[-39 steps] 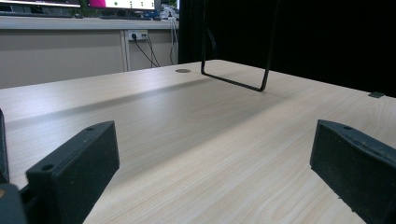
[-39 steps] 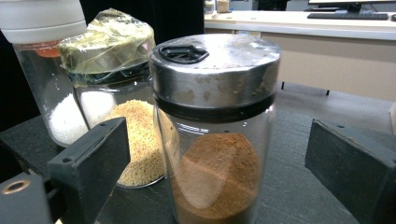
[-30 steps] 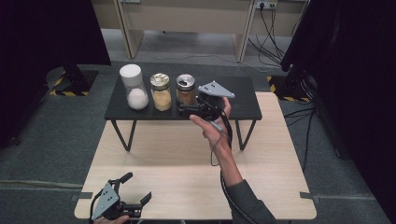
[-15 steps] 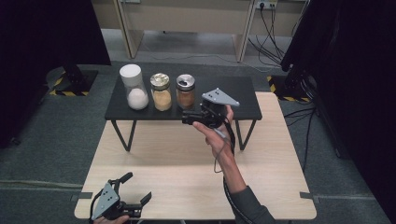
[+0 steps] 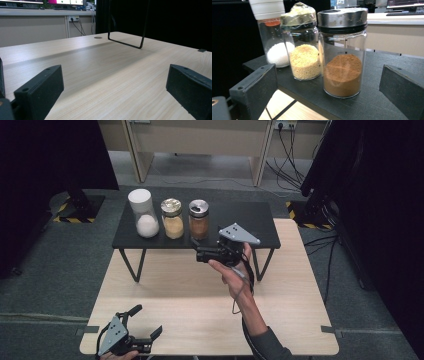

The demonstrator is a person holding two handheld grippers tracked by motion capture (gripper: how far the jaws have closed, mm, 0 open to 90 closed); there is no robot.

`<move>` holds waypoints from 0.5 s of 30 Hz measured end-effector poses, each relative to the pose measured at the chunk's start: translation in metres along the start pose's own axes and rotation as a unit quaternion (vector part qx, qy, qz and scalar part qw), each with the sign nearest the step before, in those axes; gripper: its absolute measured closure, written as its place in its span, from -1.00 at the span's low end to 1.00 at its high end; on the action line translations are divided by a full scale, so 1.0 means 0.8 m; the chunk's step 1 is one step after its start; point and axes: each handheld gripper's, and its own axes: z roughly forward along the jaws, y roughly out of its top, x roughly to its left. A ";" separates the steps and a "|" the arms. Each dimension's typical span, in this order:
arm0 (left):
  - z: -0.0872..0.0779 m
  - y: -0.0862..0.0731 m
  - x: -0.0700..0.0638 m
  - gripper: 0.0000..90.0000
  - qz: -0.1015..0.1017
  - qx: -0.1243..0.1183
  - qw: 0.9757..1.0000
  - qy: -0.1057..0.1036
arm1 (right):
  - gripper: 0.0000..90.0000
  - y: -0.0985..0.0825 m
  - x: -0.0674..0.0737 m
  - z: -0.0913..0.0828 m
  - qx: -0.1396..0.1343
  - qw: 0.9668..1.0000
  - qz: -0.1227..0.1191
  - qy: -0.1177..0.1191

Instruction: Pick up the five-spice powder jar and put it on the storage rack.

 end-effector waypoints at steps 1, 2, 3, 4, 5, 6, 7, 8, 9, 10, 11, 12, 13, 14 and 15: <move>0.000 0.000 0.000 -0.98 0.000 0.000 1.000 0.000 | -0.95 -0.001 0.001 -0.002 -0.002 1.000 -0.002 0.001; 0.000 0.000 0.000 -0.99 0.000 0.000 1.000 0.000 | -0.95 -0.002 0.002 -0.003 -0.002 1.000 -0.002 0.003; 0.000 0.000 0.000 -0.98 0.000 0.000 1.000 0.000 | -0.95 -0.003 0.003 -0.005 -0.003 1.000 -0.002 0.004; 0.000 0.000 0.000 -0.98 0.000 0.000 1.000 0.000 | -0.95 -0.004 0.004 -0.006 -0.004 1.000 -0.003 0.006; 0.000 0.000 0.000 -0.99 0.000 0.000 1.000 0.000 | -0.95 -0.006 0.004 -0.007 -0.004 1.000 -0.004 0.006; 0.000 0.000 0.000 -0.99 0.000 0.000 1.000 0.000 | -0.95 -0.007 0.005 -0.008 -0.005 1.000 -0.004 0.006; 0.000 0.000 0.000 -0.98 0.000 0.000 1.000 0.000 | -0.95 -0.009 0.005 -0.009 -0.006 1.000 -0.003 0.007; 0.000 0.000 0.000 -0.98 0.000 0.000 1.000 0.000 | -0.95 -0.011 0.005 -0.010 -0.007 1.000 -0.003 0.008; 0.000 0.000 0.000 -0.98 0.000 0.000 1.000 0.000 | -0.95 -0.012 0.005 -0.012 -0.007 1.000 -0.003 0.009; 0.000 0.000 0.000 -0.98 0.000 0.000 1.000 0.000 | -0.95 -0.014 0.005 -0.013 -0.007 1.000 -0.003 0.009; 0.000 0.000 0.000 -0.99 0.000 0.000 1.000 0.000 | -0.95 -0.015 0.005 -0.013 -0.008 1.000 -0.003 0.010; 0.000 0.000 0.000 -0.98 0.000 0.000 1.000 0.000 | -0.95 -0.015 0.005 -0.013 -0.008 1.000 -0.003 0.010; 0.000 0.000 0.000 -0.98 0.000 0.000 1.000 0.000 | -0.95 -0.018 0.004 -0.015 -0.009 1.000 -0.001 0.012; 0.000 0.000 0.000 -0.98 0.000 0.000 1.000 0.000 | -0.95 -0.018 0.004 -0.015 -0.009 1.000 -0.001 0.012; 0.000 0.000 0.000 -0.98 0.000 0.000 1.000 0.000 | -0.95 -0.020 0.004 -0.017 -0.009 1.000 0.000 0.014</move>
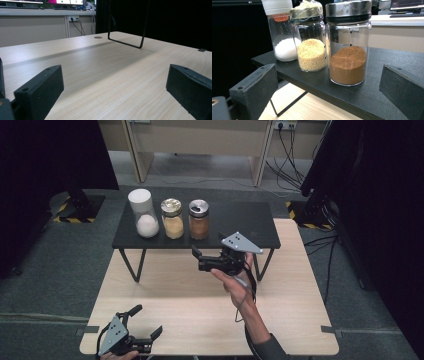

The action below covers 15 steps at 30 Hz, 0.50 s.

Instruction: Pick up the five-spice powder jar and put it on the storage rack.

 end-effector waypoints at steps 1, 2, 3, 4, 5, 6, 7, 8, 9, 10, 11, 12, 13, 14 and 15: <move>0.000 0.000 0.000 -0.98 0.000 0.000 1.000 0.000 | -0.95 0.000 0.000 0.000 0.000 1.000 0.000 0.000; 0.000 0.000 0.000 -0.98 0.000 0.000 1.000 0.000 | -0.95 -0.001 0.000 -0.001 0.000 1.000 0.000 0.000; 0.000 0.000 0.000 -0.98 0.000 0.001 1.000 0.000 | -0.95 -0.002 0.000 -0.002 -0.001 1.000 0.002 0.001; 0.000 0.000 0.000 -0.99 0.001 0.001 1.000 0.000 | -0.95 -0.005 -0.001 -0.004 -0.001 1.000 0.002 0.002; 0.000 0.000 0.000 -0.98 0.001 0.001 1.000 0.000 | -0.95 -0.006 -0.001 -0.005 -0.002 1.000 0.004 0.002; 0.000 0.000 0.000 -0.98 0.000 0.001 1.000 0.000 | -0.95 -0.007 -0.001 -0.006 -0.003 1.000 0.004 0.003; 0.000 0.000 0.000 -0.98 0.000 0.001 1.000 0.000 | -0.95 -0.007 -0.001 -0.006 -0.003 1.000 0.004 0.003; 0.000 0.000 0.000 -0.98 0.001 0.001 1.000 0.000 | -0.95 -0.010 -0.001 -0.008 -0.003 1.000 0.005 0.005; 0.000 0.000 0.000 -0.98 0.001 0.001 1.000 0.000 | -0.95 -0.012 0.000 -0.009 -0.004 1.000 0.006 0.007; 0.000 0.000 0.000 -0.98 0.001 0.001 1.000 0.000 | -0.95 -0.013 0.000 -0.010 -0.004 1.000 0.005 0.008; 0.000 0.000 0.000 -0.98 0.001 0.001 1.000 0.000 | -0.95 -0.014 0.001 -0.011 -0.006 1.000 0.005 0.009; 0.000 0.000 0.000 -0.99 0.000 0.002 1.000 0.000 | -0.95 -0.015 0.002 -0.012 -0.008 1.000 0.005 0.010; 0.000 0.000 0.000 -0.98 0.000 0.002 1.000 0.000 | -0.95 -0.015 0.002 -0.012 -0.008 1.000 0.005 0.010; 0.000 0.000 0.000 -0.98 0.001 0.002 1.000 0.000 | -0.95 -0.017 0.003 -0.014 -0.008 1.000 0.003 0.012; 0.000 0.000 0.000 -0.98 0.001 0.002 1.000 0.000 | -0.95 -0.018 0.004 -0.014 -0.008 1.000 0.002 0.013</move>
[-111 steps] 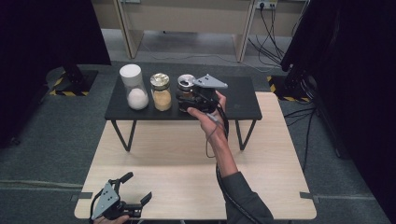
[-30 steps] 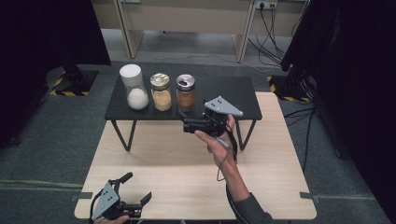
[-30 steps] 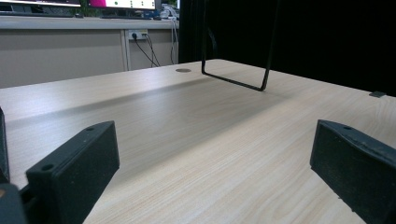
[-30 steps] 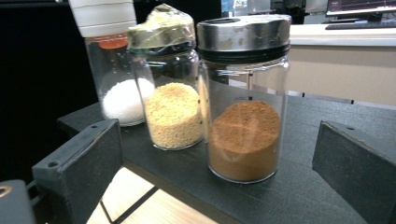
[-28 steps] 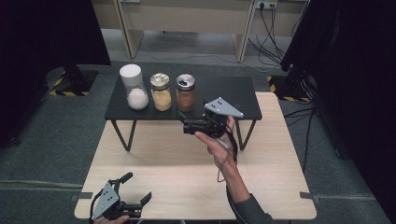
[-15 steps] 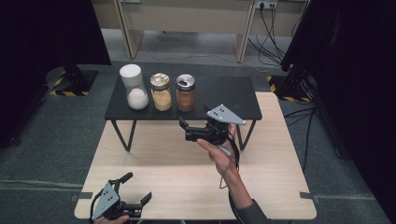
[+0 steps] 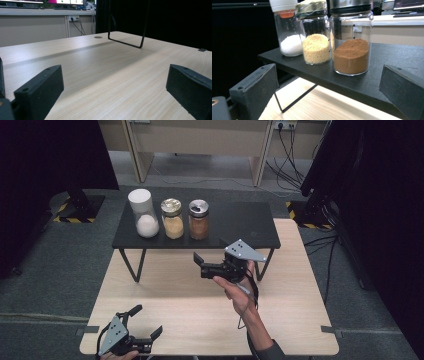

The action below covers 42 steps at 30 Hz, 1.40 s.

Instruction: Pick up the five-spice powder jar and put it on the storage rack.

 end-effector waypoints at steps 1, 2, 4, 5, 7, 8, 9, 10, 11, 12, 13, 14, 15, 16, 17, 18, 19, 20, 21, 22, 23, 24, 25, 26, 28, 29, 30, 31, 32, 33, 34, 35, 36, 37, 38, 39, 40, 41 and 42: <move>0.000 0.000 0.000 -0.98 0.000 0.000 1.000 0.000 | -0.95 -0.001 0.001 -0.001 0.000 1.000 -0.001 0.001; 0.000 0.000 0.000 -0.98 0.000 0.000 1.000 0.000 | -0.95 -0.002 0.002 -0.001 0.000 1.000 0.000 0.002; 0.000 0.000 0.000 -0.98 0.000 0.000 1.000 0.000 | -0.95 -0.004 0.003 -0.002 0.000 1.000 -0.001 0.004; 0.000 0.000 0.000 -0.98 0.000 -0.001 1.000 0.000 | -0.95 -0.005 0.004 -0.003 -0.001 1.000 -0.002 0.006; 0.000 0.000 0.000 -0.98 0.000 -0.001 1.000 0.000 | -0.95 -0.007 0.005 -0.005 -0.001 1.000 -0.003 0.007; 0.000 0.000 0.000 -0.98 0.000 -0.001 1.000 0.000 | -0.95 -0.007 0.005 -0.005 -0.002 1.000 -0.003 0.008; 0.000 0.000 0.000 -0.99 -0.001 -0.001 1.000 0.000 | -0.95 -0.008 0.006 -0.006 -0.002 1.000 -0.004 0.008; 0.000 0.000 0.000 -0.99 -0.001 -0.001 1.000 0.000 | -0.95 -0.010 0.006 -0.007 -0.002 1.000 -0.004 0.009; 0.000 0.000 0.000 -0.98 0.000 -0.001 1.000 0.000 | -0.95 -0.011 0.007 -0.007 -0.002 1.000 -0.003 0.009; 0.000 0.000 0.000 -0.98 0.000 -0.001 1.000 0.000 | -0.95 -0.012 0.007 -0.008 -0.002 1.000 -0.002 0.010; 0.000 0.000 0.000 -0.99 0.000 -0.001 1.000 0.001 | -0.95 -0.014 0.008 -0.009 -0.003 1.000 -0.002 0.011; 0.000 0.000 0.000 -0.98 -0.001 -0.001 1.000 0.001 | -0.95 -0.015 0.009 -0.010 -0.003 1.000 -0.003 0.013; 0.000 0.000 0.000 -0.98 -0.001 -0.001 1.000 0.001 | -0.95 -0.017 0.010 -0.011 -0.003 1.000 -0.005 0.013; 0.000 0.000 0.000 -0.99 -0.001 -0.001 1.000 0.001 | -0.95 -0.018 0.012 -0.013 -0.004 1.000 -0.006 0.014; 0.000 0.000 0.000 -0.98 0.000 -0.001 1.000 0.001 | -0.95 -0.019 0.013 -0.014 -0.005 1.000 -0.006 0.016; 0.000 0.000 0.000 -0.98 0.000 0.000 1.000 0.000 | -0.95 -0.020 0.014 -0.015 -0.006 1.000 -0.007 0.017; 0.000 0.000 0.000 -0.98 0.000 0.000 1.000 0.000 | -0.95 -0.021 0.015 -0.016 -0.006 1.000 -0.006 0.019; 0.000 0.000 0.000 -0.99 -0.001 0.000 1.000 0.001 | -0.95 -0.022 0.016 -0.017 -0.006 1.000 -0.008 0.020; 0.000 0.000 0.000 -0.98 -0.001 -0.001 1.000 0.001 | -0.95 -0.023 0.017 -0.017 -0.006 1.000 -0.009 0.020; 0.000 0.000 0.000 -0.98 -0.001 -0.001 1.000 0.001 | -0.95 -0.025 0.019 -0.018 -0.006 1.000 -0.010 0.022; 0.000 0.000 0.000 -0.98 -0.001 -0.001 1.000 0.001 | -0.95 -0.026 0.020 -0.018 -0.006 1.000 -0.010 0.023; 0.000 0.000 0.000 -0.98 -0.001 -0.001 1.000 0.001 | -0.95 -0.027 0.021 -0.019 -0.005 1.000 -0.011 0.024; 0.000 0.000 0.000 -0.98 -0.001 -0.001 1.000 0.001 | -0.95 -0.028 0.021 -0.019 -0.005 1.000 -0.010 0.025; 0.000 0.000 0.000 -0.98 -0.001 -0.001 1.000 0.001 | -0.95 -0.030 0.022 -0.019 -0.005 1.000 -0.011 0.026; 0.000 0.000 0.000 -0.98 -0.001 -0.001 1.000 0.001 | -0.95 -0.032 0.024 -0.020 -0.005 1.000 -0.013 0.027; 0.000 0.000 0.000 -0.99 -0.001 -0.001 1.000 0.001 | -0.95 -0.033 0.025 -0.020 -0.006 1.000 -0.014 0.027; 0.000 0.000 0.000 -0.98 -0.001 -0.001 1.000 0.001 | -0.95 -0.035 0.025 -0.021 -0.006 1.000 -0.015 0.027; 0.000 0.000 0.000 -0.99 -0.001 -0.001 1.000 0.001 | -0.95 -0.036 0.026 -0.022 -0.006 0.999 -0.016 0.027; 0.000 0.000 0.000 -0.98 -0.001 -0.001 1.000 0.001 | -0.95 -0.038 0.027 -0.022 -0.007 0.999 -0.016 0.028; 0.000 0.000 0.000 -0.98 -0.001 -0.001 1.000 0.001 | -0.95 -0.040 0.028 -0.023 -0.007 0.999 -0.016 0.029; 0.000 0.000 0.000 -0.98 -0.001 -0.001 1.000 0.001 | -0.95 -0.042 0.029 -0.024 -0.007 0.999 -0.015 0.031; 0.000 0.000 0.000 -0.98 -0.001 -0.001 1.000 0.001 | -0.95 -0.044 0.030 -0.024 -0.007 0.999 -0.015 0.032; 0.000 0.000 0.000 -0.99 -0.001 -0.001 1.000 0.001 | -0.95 -0.046 0.031 -0.025 -0.008 0.999 -0.015 0.033; 0.000 0.000 0.000 -0.98 -0.001 -0.001 1.000 0.001 | -0.95 -0.048 0.032 -0.025 -0.009 0.999 -0.014 0.034; 0.000 0.000 0.001 -0.98 -0.001 -0.001 1.000 0.001 | -0.95 -0.050 0.033 -0.025 -0.009 0.999 -0.014 0.035; 0.000 0.000 0.001 -0.98 -0.001 -0.001 1.000 0.001 | -0.95 -0.051 0.033 -0.026 -0.009 0.999 -0.014 0.036; 0.000 0.000 0.001 -0.99 -0.001 -0.001 1.000 0.001 | -0.95 -0.053 0.034 -0.026 -0.009 0.999 -0.014 0.037; 0.000 0.000 0.001 -0.98 -0.001 -0.001 1.000 0.001 | -0.95 -0.055 0.035 -0.026 -0.009 0.999 -0.014 0.038; 0.000 0.000 0.001 -0.98 -0.001 -0.001 1.000 0.001 | -0.95 -0.056 0.035 -0.027 -0.010 0.999 -0.014 0.038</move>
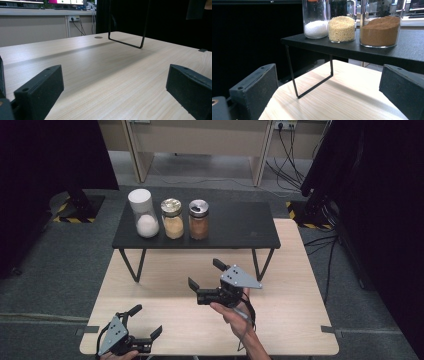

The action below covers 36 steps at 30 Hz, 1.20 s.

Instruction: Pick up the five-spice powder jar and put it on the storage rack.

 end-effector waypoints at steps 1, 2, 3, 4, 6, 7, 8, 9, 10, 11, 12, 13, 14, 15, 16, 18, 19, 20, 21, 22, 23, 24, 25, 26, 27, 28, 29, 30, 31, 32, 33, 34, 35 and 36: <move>0.000 0.000 0.000 -0.99 0.000 0.000 1.000 0.000 | -0.95 -0.002 0.001 -0.001 -0.001 1.000 0.000 0.000; 0.000 0.000 0.000 -0.99 0.000 0.000 1.000 0.000 | -0.95 -0.004 0.001 -0.002 -0.002 1.000 0.001 0.001; 0.000 0.000 0.000 -0.98 0.000 0.000 1.000 0.000 | -0.95 -0.005 0.001 -0.003 -0.002 1.000 0.001 0.002; 0.000 0.000 0.000 -0.98 0.000 0.000 1.000 0.000 | -0.95 -0.007 0.002 -0.003 -0.002 1.000 0.002 0.003; 0.000 0.000 0.000 -0.98 0.000 0.000 1.000 0.000 | -0.95 -0.011 0.003 -0.005 0.000 1.000 0.003 0.004; 0.000 0.000 0.000 -0.98 0.000 -0.001 1.000 0.000 | -0.95 -0.013 0.003 -0.005 0.002 1.000 0.003 0.005; 0.000 0.000 0.000 -0.98 0.000 -0.001 1.000 -0.001 | -0.95 -0.014 0.003 -0.005 0.003 1.000 0.003 0.005; 0.000 0.000 0.000 -0.98 0.000 -0.001 1.000 -0.001 | -0.95 -0.016 0.004 -0.005 0.003 1.000 0.004 0.006; 0.000 0.000 0.000 -0.98 0.000 -0.001 1.000 -0.001 | -0.95 -0.018 0.005 -0.006 0.005 1.000 0.003 0.007; 0.000 0.000 0.000 -0.99 0.000 -0.001 1.000 -0.001 | -0.95 -0.020 0.005 -0.005 0.007 1.000 0.004 0.008; 0.000 0.001 0.000 -0.98 0.000 -0.001 1.000 -0.001 | -0.95 -0.022 0.006 -0.006 0.009 1.000 0.005 0.008; 0.000 0.001 0.000 -0.98 0.000 -0.001 1.000 -0.001 | -0.95 -0.023 0.006 -0.006 0.009 1.000 0.005 0.008; -0.001 0.001 0.000 -0.98 0.000 -0.001 1.000 -0.001 | -0.95 -0.025 0.007 -0.006 0.010 1.000 0.004 0.008; -0.001 0.001 0.000 -0.98 0.000 -0.001 1.000 -0.001 | -0.95 -0.027 0.007 -0.006 0.011 1.000 0.004 0.008; -0.001 0.001 -0.001 -0.98 0.000 -0.001 1.000 -0.001 | -0.95 -0.029 0.007 -0.005 0.012 1.000 0.004 0.009; -0.001 0.001 0.000 -0.98 0.000 -0.001 1.000 -0.001 | -0.95 -0.032 0.008 -0.005 0.014 1.000 0.005 0.010; 0.000 0.001 0.000 -0.98 0.000 -0.001 1.000 -0.001 | -0.95 -0.034 0.008 -0.005 0.014 1.000 0.005 0.011; -0.001 0.001 0.000 -0.98 0.000 -0.001 1.000 -0.002 | -0.95 -0.035 0.009 -0.005 0.015 1.000 0.005 0.011; -0.001 0.001 -0.001 -0.98 0.000 -0.001 1.000 -0.002 | -0.95 -0.037 0.009 -0.005 0.015 1.000 0.005 0.011; -0.001 0.001 -0.001 -0.98 0.000 -0.002 1.000 -0.002 | -0.95 -0.038 0.009 -0.005 0.015 1.000 0.005 0.011; -0.001 0.001 -0.001 -0.99 0.000 -0.002 1.000 -0.002 | -0.95 -0.039 0.009 -0.005 0.015 1.000 0.004 0.012; -0.001 0.001 -0.001 -0.99 0.000 -0.002 1.000 -0.002 | -0.95 -0.041 0.010 -0.006 0.016 1.000 0.003 0.011; 0.000 0.001 -0.001 -0.98 0.000 -0.002 1.000 -0.002 | -0.95 -0.042 0.010 -0.006 0.016 1.000 0.004 0.011; 0.000 0.001 -0.001 -0.99 0.001 -0.001 1.000 -0.002 | -0.95 -0.044 0.010 -0.006 0.016 1.000 0.004 0.012; 0.000 0.001 -0.001 -0.98 0.001 -0.001 1.000 -0.002 | -0.95 -0.045 0.010 -0.006 0.018 1.000 0.004 0.012; 0.000 0.001 -0.001 -0.98 0.001 -0.002 1.000 -0.002 | -0.95 -0.046 0.010 -0.006 0.019 1.000 0.003 0.012; 0.000 0.001 -0.001 -0.98 0.001 -0.002 1.000 -0.002 | -0.95 -0.048 0.010 -0.007 0.019 1.000 0.004 0.013; 0.000 0.001 -0.001 -0.98 0.000 -0.002 1.000 -0.002 | -0.95 -0.049 0.010 -0.007 0.020 1.000 0.005 0.012; -0.001 0.001 -0.001 -0.98 0.000 -0.002 1.000 -0.002 | -0.95 -0.050 0.010 -0.008 0.020 1.000 0.005 0.013; -0.001 0.001 -0.001 -0.98 0.000 -0.002 1.000 -0.002 | -0.95 -0.051 0.010 -0.008 0.019 1.000 0.005 0.013; -0.001 0.001 -0.001 -0.98 0.000 -0.002 1.000 -0.002 | -0.95 -0.052 0.010 -0.009 0.018 1.000 0.004 0.013; -0.001 0.001 -0.001 -0.98 0.001 -0.002 1.000 -0.002 | -0.95 -0.053 0.011 -0.009 0.019 1.000 0.004 0.013; -0.001 0.001 -0.001 -0.98 0.000 -0.002 1.000 -0.002 | -0.95 -0.054 0.011 -0.009 0.018 1.000 0.004 0.014; -0.001 0.001 0.000 -0.98 0.001 -0.002 1.000 -0.002 | -0.95 -0.055 0.012 -0.010 0.019 1.000 0.004 0.014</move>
